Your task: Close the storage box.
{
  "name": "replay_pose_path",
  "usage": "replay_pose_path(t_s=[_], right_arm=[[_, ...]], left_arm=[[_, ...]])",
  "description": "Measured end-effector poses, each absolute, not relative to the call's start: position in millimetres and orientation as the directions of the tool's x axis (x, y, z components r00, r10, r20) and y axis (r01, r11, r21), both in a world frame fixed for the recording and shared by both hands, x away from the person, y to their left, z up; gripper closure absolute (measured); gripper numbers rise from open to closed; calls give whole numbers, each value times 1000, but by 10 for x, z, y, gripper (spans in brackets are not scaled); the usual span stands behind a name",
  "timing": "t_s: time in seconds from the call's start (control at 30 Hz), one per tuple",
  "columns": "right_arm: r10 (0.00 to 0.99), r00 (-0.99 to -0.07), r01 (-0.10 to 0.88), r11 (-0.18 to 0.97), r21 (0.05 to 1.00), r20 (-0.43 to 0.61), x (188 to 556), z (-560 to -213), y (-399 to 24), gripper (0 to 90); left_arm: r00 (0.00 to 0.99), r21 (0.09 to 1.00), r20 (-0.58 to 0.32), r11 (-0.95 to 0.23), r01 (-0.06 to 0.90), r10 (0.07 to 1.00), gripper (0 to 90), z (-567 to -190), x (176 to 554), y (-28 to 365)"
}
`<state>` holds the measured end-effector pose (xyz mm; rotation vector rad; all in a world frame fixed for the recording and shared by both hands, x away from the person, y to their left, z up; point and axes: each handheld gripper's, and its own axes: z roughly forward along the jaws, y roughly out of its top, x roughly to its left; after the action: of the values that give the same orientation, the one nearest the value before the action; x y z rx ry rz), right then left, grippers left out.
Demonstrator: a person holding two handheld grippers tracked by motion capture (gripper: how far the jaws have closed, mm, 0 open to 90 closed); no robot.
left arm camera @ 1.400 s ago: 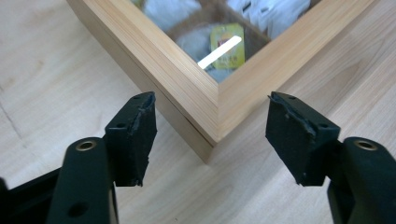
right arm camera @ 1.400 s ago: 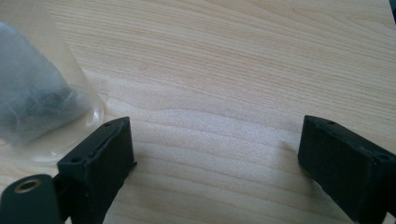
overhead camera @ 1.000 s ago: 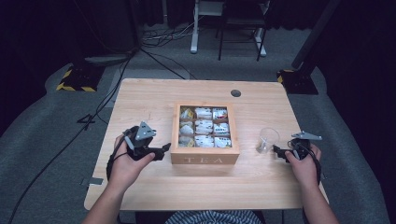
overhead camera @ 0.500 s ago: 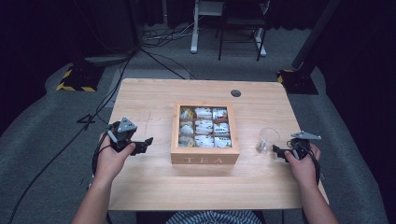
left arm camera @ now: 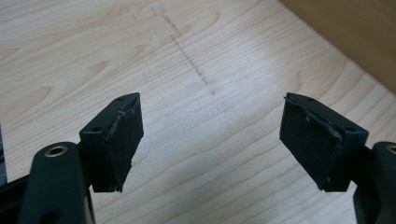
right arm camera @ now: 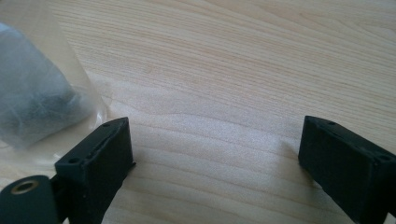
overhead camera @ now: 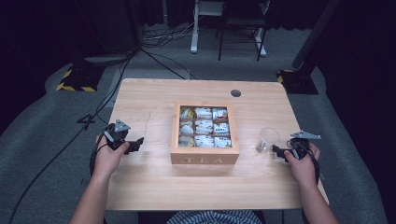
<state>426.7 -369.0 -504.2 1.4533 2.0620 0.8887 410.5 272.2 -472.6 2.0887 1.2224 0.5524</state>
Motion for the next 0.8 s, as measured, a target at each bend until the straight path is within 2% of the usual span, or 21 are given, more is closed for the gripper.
replay_pose_path(t_s=[0.47, 0.53, 0.8], right_arm=[[941, -339, 641, 235, 731, -6, 4274, -5043, -3686, 101], [941, -339, 641, 235, 731, -5, 4274, -5043, -3686, 101], [940, -342, 641, 237, 730, -6, 4273, -5043, -3684, 101]], left_arm=[[483, 680, 15, -363, 637, 875, 210, -5005, 4200, 2745], [482, 691, -29, -331, 643, 876, 168, -5037, 4218, 2749], [487, 688, -23, -340, 641, 873, 143, -5041, 4224, 2737]])
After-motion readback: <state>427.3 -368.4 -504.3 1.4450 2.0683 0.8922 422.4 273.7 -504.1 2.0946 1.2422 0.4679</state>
